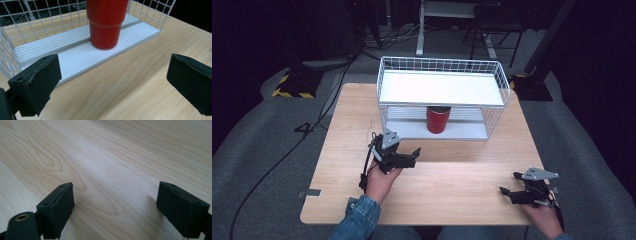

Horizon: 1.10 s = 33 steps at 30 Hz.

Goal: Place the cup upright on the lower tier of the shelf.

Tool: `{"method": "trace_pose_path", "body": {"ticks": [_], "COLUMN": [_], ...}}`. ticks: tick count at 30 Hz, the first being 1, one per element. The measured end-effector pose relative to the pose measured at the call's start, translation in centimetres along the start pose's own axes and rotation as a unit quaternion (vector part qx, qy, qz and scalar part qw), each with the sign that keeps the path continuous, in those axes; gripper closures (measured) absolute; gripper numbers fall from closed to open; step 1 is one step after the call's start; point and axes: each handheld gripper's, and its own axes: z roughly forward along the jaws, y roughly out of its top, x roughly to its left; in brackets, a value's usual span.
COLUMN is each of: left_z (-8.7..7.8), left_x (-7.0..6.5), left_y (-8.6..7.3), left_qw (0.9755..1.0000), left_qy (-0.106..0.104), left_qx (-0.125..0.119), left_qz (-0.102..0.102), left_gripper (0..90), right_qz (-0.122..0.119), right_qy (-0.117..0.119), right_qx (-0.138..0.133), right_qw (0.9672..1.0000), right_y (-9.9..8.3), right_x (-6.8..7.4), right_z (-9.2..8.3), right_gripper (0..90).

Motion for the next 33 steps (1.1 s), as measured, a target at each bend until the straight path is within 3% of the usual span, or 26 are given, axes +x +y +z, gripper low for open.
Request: {"method": "trace_pose_path", "body": {"ticks": [4, 12, 20, 24, 29, 31, 33], "left_z": [-1.2, -3.7, -5.0, -5.0, -5.0, -4.9, -4.6], "left_x": [0.2, 0.0, -0.7, -0.5, -0.1, 0.2, 0.6], "left_y": [-0.7, -2.0, -3.7, -4.8, -5.9, -6.3, -6.8], "left_qw": [0.9998, 0.9996, 0.9979, 0.9969, 0.9948, 0.9929, 0.9898], "left_qy": [-0.014, -0.014, -0.022, -0.034, -0.03, -0.027, -0.03], "left_qx": [0.009, 0.021, 0.055, 0.071, 0.097, 0.114, 0.134], "left_qz": [-0.005, 0.012, 0.026, 0.003, -0.014, -0.019, -0.038], "left_gripper": [0.1, 0.1, 0.7, 1.4, 2.7, 2.9, 2.9], "right_qz": [0.0, 0.0, 0.0, 0.0, 0.0, 0.0, 0.0], "right_qy": [0.0, 0.0, 0.0, 0.0, 0.0, 0.0, 0.0], "right_qx": [0.0, 0.0, 0.0, 0.0, 0.0, 0.0, 0.0], "right_qw": [1.0, 1.0, 1.0, 1.0, 1.0, 1.0, 1.0], "right_y": [0.0, 0.0, 0.0, 0.0, 0.0, 0.0, 0.0], "right_x": [0.0, 0.0, 0.0, 0.0, 0.0, 0.0, 0.0], "right_z": [0.0, 0.0, 0.0, 0.0, 0.0, 0.0, 0.0], "right_gripper": [14.6, 14.6, 14.6, 14.7, 14.6, 14.6, 14.6]}}
